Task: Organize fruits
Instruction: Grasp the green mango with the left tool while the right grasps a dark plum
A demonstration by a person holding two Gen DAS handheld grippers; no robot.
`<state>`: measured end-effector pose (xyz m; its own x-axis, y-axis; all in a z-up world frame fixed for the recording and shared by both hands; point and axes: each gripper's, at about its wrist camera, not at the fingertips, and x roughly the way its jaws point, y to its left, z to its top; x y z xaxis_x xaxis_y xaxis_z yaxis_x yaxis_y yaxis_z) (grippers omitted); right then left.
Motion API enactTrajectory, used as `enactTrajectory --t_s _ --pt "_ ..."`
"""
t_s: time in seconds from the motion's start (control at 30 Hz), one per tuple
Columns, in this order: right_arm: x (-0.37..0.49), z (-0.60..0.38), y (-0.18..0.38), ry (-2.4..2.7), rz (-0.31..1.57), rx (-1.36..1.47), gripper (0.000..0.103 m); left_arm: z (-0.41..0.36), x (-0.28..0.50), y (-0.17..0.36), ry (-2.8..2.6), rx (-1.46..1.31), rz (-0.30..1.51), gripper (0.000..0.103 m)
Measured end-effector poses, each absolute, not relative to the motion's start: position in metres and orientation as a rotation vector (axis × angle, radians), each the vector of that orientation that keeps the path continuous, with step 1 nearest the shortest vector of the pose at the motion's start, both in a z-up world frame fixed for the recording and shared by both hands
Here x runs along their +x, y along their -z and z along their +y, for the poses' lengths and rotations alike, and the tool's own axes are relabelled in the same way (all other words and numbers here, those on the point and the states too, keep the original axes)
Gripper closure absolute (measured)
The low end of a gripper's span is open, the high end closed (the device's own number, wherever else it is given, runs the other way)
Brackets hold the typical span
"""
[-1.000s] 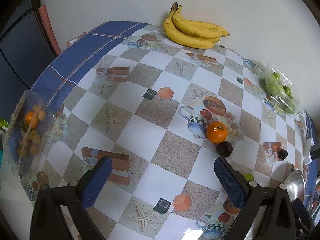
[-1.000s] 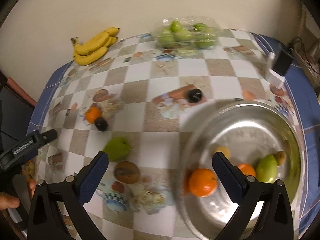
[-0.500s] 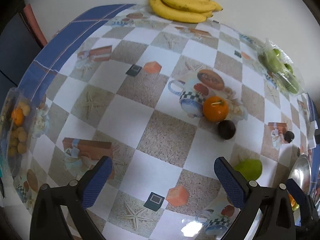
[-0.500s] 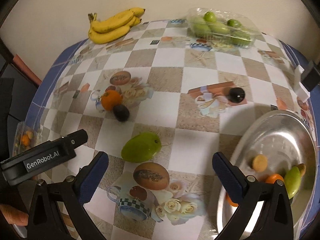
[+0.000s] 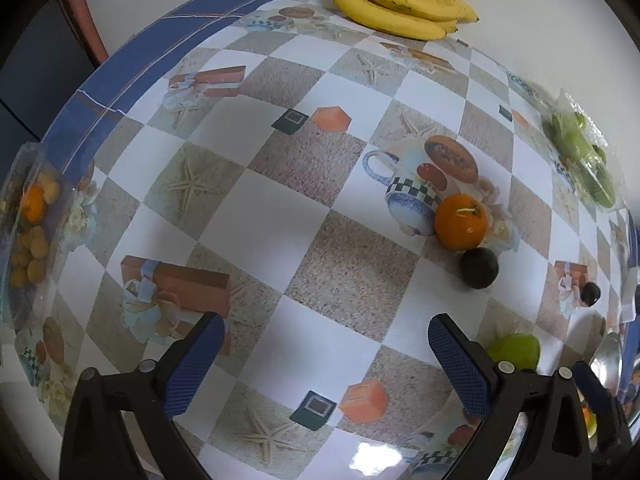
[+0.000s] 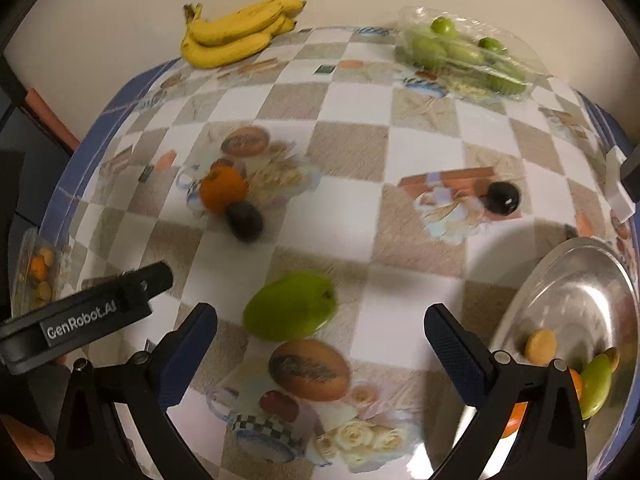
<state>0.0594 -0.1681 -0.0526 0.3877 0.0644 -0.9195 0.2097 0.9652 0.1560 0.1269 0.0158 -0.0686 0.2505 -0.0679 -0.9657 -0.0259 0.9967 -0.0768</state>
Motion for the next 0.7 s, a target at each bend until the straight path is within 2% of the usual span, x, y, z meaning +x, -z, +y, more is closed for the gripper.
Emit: enactTrajectory --t_s 0.47,0.6,0.7 --pt "0.053 -0.271 0.025 0.294 1.04 0.366 0.001 -0.043 0.113 0.061 0.203 -0.086 1.309 0.0" --pt "0.056 -0.286 0.024 0.309 1.026 0.365 0.013 -0.059 0.109 0.059 0.214 -0.064 1.315 0.0" --pt "0.061 -0.292 0.026 0.307 1.018 0.366 0.026 -0.069 0.107 0.062 0.228 -0.07 1.327 0.001"
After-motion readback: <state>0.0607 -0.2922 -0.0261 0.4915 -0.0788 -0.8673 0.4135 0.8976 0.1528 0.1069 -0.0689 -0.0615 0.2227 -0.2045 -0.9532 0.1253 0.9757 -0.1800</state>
